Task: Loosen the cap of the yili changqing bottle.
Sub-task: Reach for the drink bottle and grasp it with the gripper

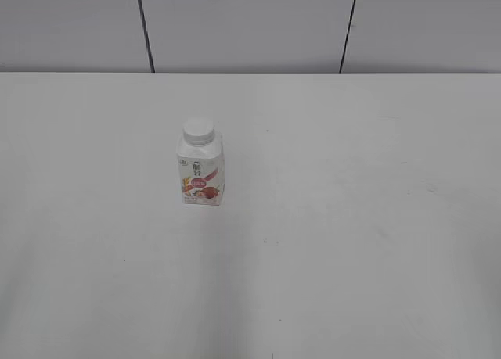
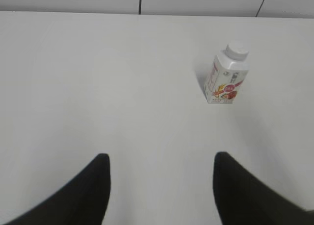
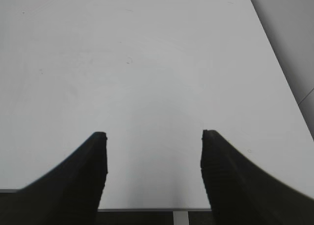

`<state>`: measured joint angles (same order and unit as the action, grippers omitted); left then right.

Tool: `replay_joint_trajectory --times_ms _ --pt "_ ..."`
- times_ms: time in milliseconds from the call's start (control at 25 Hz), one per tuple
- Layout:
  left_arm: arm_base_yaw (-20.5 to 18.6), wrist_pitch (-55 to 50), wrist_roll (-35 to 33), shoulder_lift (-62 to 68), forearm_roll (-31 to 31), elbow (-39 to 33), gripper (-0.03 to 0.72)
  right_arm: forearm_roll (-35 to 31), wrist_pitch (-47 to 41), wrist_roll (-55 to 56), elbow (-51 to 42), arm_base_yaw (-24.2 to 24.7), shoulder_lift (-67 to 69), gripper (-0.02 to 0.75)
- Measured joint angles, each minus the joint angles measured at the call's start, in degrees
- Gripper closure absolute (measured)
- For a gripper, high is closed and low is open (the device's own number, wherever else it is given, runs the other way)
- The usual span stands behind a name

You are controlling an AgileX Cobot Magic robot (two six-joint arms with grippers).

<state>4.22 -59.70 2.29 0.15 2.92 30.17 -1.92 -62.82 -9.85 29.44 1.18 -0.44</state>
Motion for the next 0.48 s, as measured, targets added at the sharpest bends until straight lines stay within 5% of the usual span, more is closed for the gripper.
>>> replay_joint_trajectory --times_ms 480 --pt "0.0 25.8 -6.7 21.3 2.1 3.7 0.273 0.0 0.0 0.0 0.0 0.0 0.0 0.256"
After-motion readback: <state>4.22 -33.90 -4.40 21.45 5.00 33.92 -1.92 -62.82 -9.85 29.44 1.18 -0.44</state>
